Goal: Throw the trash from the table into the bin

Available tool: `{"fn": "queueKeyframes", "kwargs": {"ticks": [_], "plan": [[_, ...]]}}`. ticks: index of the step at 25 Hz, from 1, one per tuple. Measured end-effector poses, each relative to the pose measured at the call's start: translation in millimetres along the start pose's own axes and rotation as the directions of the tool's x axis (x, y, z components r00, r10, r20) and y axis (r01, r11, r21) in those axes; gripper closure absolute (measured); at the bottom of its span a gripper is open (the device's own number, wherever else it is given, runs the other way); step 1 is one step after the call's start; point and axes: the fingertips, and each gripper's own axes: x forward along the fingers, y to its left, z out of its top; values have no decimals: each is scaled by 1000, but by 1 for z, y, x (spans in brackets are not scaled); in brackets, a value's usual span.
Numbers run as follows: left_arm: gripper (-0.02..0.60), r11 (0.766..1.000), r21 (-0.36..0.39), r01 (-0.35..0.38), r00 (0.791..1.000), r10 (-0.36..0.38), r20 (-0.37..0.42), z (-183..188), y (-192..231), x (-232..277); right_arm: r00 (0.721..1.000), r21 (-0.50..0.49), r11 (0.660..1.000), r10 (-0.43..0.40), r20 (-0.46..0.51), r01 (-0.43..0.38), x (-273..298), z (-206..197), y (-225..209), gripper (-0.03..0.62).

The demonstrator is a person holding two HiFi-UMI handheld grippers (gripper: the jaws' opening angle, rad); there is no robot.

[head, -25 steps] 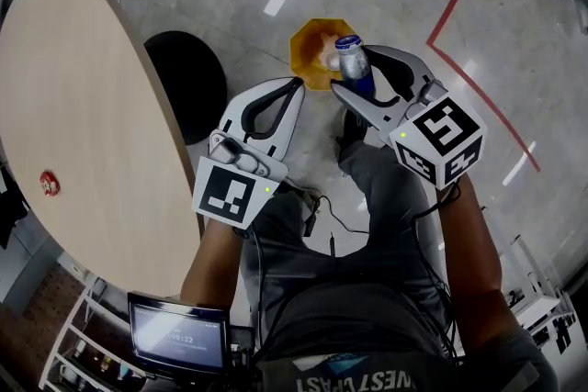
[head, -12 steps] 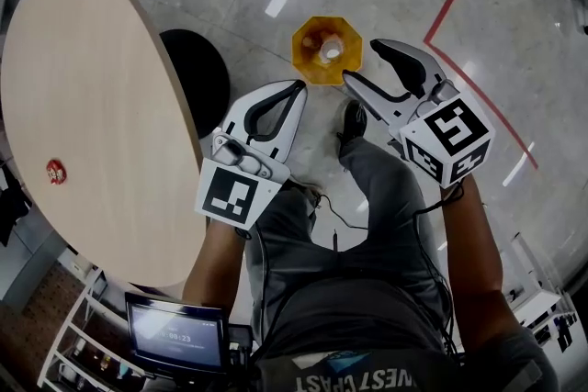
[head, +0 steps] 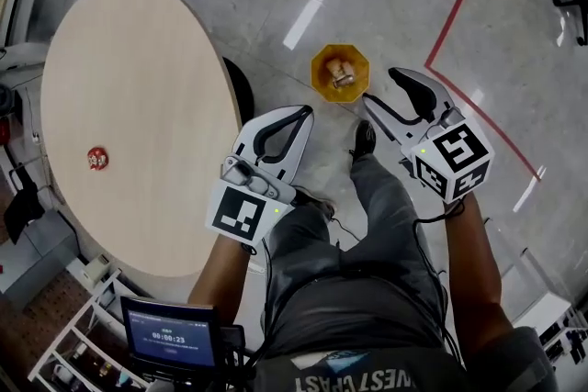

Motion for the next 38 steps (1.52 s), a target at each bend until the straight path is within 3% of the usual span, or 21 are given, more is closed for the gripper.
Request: {"fn": "queueKeyframes", "kwargs": {"ticks": [3,11,12,14,17,28,38], "plan": [[540,1000,10,0,1000,0,21,31,-16,-20,1000,-10,1000,-10,9,10,-26,18,17,352],[540,999,33,-17,998,15,62,33,-22,-34,998,-35,999,-11,59,14,-34,20,27,357],[540,999,33,-22,997,20,71,44,-26,-44,997,-39,999,-22,74,25,-43,29,36,435],[540,999,35,-33,995,30,93,73,-35,-71,993,-47,998,-47,106,52,-67,53,57,531],[540,997,50,-52,992,46,116,103,-42,-104,987,-63,995,-68,144,78,-91,82,83,582],[540,988,71,-140,972,123,200,156,-44,-210,979,-151,985,-55,197,86,-123,142,160,583],[540,971,85,-223,940,190,284,146,-39,-287,974,-249,966,-16,228,74,-120,154,221,583]]}}
